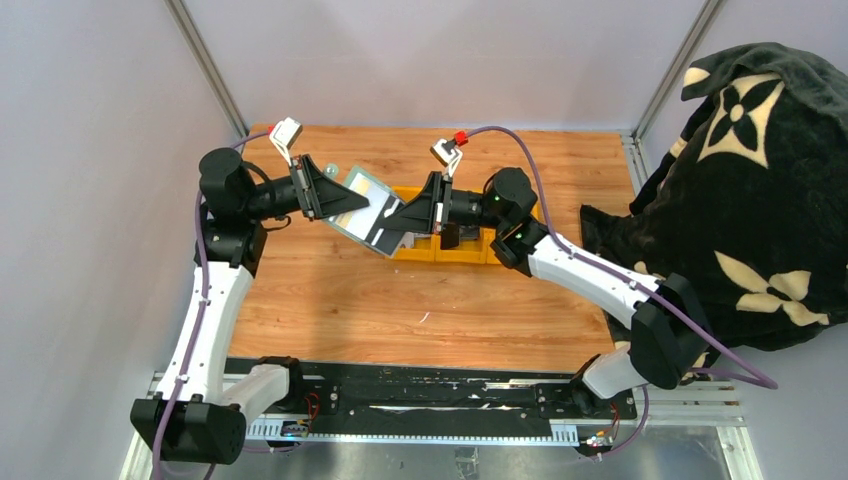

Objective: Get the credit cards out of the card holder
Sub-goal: Remove the credit card from the card holder.

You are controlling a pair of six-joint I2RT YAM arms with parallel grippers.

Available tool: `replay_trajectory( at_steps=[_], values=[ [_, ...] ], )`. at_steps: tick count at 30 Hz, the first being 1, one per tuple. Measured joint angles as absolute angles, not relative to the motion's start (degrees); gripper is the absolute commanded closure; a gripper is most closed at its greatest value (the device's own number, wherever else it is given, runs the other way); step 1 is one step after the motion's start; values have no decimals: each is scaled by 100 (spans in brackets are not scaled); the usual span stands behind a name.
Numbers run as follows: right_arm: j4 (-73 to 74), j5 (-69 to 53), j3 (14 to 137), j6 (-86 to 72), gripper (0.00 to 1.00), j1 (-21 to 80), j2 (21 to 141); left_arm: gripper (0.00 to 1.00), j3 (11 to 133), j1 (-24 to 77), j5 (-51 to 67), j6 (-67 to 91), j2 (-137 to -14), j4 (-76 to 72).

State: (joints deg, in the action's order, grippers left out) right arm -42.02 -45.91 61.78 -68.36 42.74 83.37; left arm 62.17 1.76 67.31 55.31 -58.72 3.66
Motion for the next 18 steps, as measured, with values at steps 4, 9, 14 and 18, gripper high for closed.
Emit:
replay_trajectory(
  at_steps=[4,9,14,18],
  values=[
    [-4204,-4598,5959,-6838,100,4169,8230,91,6377,-36,6626,5262,-5911,707],
    [-4200,-4606,5787,-6836,100,4082,8189,93,6396,-333,6528,5140,-5946,867],
    [-4198,-4648,5677,-6834,100,3983,8128,99,6405,-427,6512,5087,-5977,965],
    [-4182,-4705,5638,-6831,100,3828,8093,100,6558,-561,6510,4862,-5986,1142]
  ],
)
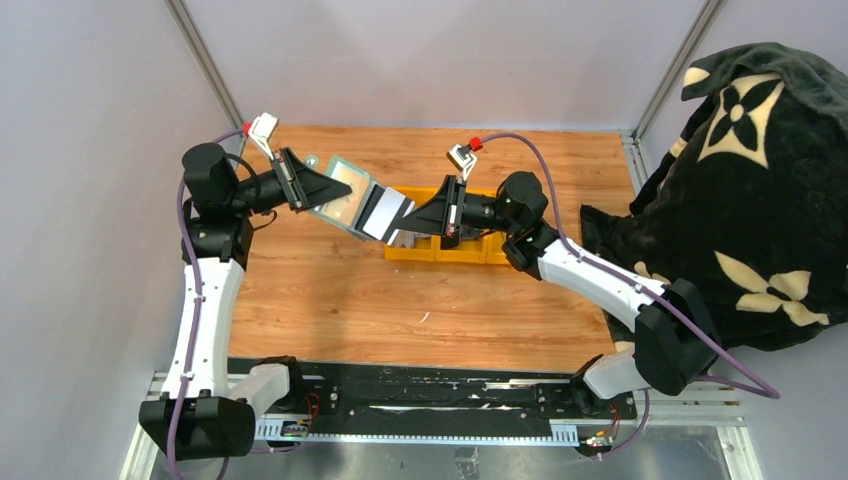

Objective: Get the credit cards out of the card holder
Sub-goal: Remove the credit card from the card holder, then place the credit card in the storage box.

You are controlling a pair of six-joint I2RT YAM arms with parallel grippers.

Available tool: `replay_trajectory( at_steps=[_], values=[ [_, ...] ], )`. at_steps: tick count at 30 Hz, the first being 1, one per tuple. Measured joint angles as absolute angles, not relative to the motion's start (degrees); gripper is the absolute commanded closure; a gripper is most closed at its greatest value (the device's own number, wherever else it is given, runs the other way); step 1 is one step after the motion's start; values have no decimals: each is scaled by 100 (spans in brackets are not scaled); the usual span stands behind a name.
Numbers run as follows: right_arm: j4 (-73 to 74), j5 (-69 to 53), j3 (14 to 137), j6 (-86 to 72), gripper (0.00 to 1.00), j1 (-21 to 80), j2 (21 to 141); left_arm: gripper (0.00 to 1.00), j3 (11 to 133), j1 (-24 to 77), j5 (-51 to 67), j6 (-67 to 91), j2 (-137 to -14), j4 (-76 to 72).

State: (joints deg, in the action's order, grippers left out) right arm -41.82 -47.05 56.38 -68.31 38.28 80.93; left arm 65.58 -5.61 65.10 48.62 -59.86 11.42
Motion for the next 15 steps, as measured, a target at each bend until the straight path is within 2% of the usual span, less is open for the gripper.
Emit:
replay_trajectory(
  at_steps=[9,15],
  values=[
    [-3227,-4921,5728,-6316,100,3345,7981,100,7371,-919,6003,3223,-6195,2674],
    [-600,-4488,7146,-4469,100,3173,8486,100,7762,-943,5489,1723,-6265,3841]
  ],
)
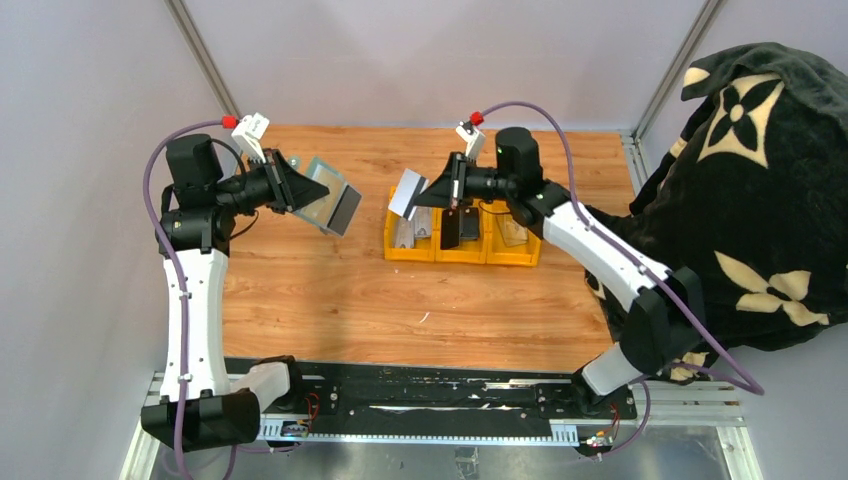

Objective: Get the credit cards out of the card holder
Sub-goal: Place the credit card in the storage box.

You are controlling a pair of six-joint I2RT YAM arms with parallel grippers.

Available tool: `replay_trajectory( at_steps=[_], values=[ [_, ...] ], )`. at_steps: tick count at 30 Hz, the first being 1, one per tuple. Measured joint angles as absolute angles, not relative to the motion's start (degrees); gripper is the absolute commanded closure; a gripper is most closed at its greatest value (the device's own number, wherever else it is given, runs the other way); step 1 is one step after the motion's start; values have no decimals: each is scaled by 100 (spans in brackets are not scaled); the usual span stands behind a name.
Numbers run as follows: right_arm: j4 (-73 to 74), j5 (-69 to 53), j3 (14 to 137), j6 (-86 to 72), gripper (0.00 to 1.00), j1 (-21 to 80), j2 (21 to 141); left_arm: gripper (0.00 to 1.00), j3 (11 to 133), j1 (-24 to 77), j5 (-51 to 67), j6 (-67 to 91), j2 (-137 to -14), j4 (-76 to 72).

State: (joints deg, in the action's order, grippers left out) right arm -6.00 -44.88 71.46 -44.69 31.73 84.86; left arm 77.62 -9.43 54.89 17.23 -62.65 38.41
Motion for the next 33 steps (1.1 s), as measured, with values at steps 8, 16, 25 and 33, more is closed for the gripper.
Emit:
replay_trajectory(
  at_steps=[8,16,25,33],
  values=[
    [1649,-3496,8812,-2792,100,3173,10363,100,7703,-947,5822,1114,-6184,4418],
    [2657,-2987,9870,-2324,100,3267,11985,100,7703,-952,6342,1092,-6112,4434],
    [2847,-2593,10521,-2279,47,3476,12368,100,7703,-952,7024,1243,-6141,4431],
    [2926,-2231,10311,-2010,22,3529,11056,100,7714,-952,7205,1258,-6141,4425]
  ],
)
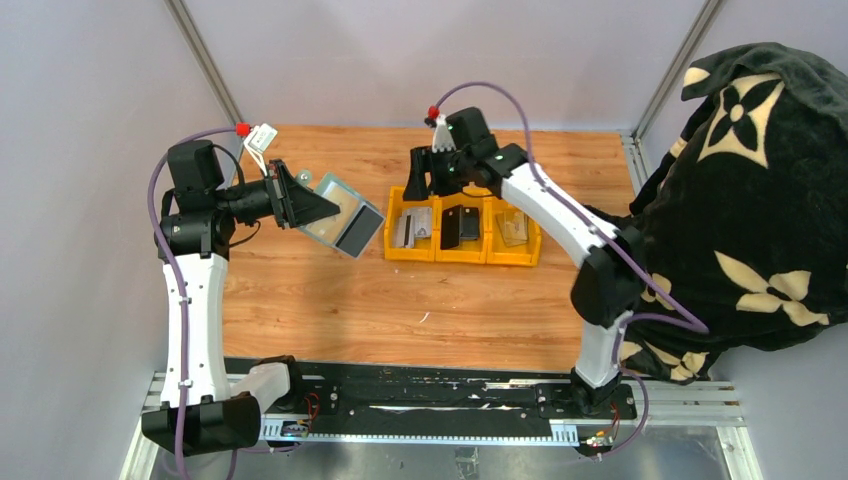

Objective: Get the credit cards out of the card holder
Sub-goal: Place the credit card in the storage box, then remove the credit card from the card holder.

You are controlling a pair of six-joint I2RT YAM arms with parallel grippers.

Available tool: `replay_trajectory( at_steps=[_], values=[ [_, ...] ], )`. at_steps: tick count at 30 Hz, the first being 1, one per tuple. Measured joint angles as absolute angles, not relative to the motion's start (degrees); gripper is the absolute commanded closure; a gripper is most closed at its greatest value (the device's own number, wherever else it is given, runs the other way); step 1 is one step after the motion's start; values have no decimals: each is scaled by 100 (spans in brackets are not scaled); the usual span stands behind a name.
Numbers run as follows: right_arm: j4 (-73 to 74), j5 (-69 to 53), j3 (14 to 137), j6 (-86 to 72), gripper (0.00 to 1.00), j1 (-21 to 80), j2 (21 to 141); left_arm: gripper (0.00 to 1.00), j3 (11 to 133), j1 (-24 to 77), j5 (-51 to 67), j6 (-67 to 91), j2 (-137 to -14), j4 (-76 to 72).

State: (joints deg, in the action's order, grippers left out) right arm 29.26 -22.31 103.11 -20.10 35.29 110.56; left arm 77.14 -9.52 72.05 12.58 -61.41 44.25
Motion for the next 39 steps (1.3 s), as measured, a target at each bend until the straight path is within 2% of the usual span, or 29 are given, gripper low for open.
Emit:
replay_trajectory(
  at_steps=[3,7,11,16,19,24,29,30,31,32,34,36,39],
  values=[
    [2814,-2497,10232,-1793,20,3527,10263,100,7712,-930,7231,1240,-6132,4425],
    [2508,-3636,10274,-1514,19,3535,9400,100,7572,-563,7242,1194,-6016,4386],
    [2386,-4696,10394,-1313,18,3667,9251,100,7465,-110,7236,1144,-5874,4390],
    [2788,-5419,10462,-786,21,4228,9332,100,7376,261,7236,1094,-5747,4386],
    [3133,-5616,10637,-517,31,4510,9415,100,7328,360,7227,1092,-5745,4386],
    [3439,-5841,10923,-259,70,4657,9539,100,7303,513,7199,1092,-5745,4388],
    [3533,-5867,10925,-99,94,4665,9568,100,7303,537,7255,1094,-5728,4416],
    [3553,-5881,10925,-89,100,4665,9568,97,7303,539,7264,1092,-5719,4427],
    [3555,-5896,10925,-102,100,4668,9568,84,7303,539,7271,1092,-5708,4427],
    [3546,-5909,10925,-104,100,4670,9568,65,7303,539,7275,1092,-5708,4427],
    [3509,-5924,10901,-169,100,4670,9568,42,7303,539,7282,1127,-5704,4410],
    [3369,-5898,10770,-276,100,4687,9548,32,7306,539,7282,1151,-5706,4372],
    [2687,-5798,10141,-808,100,4657,9358,31,7306,539,7282,1133,-5706,4377]
  ],
)
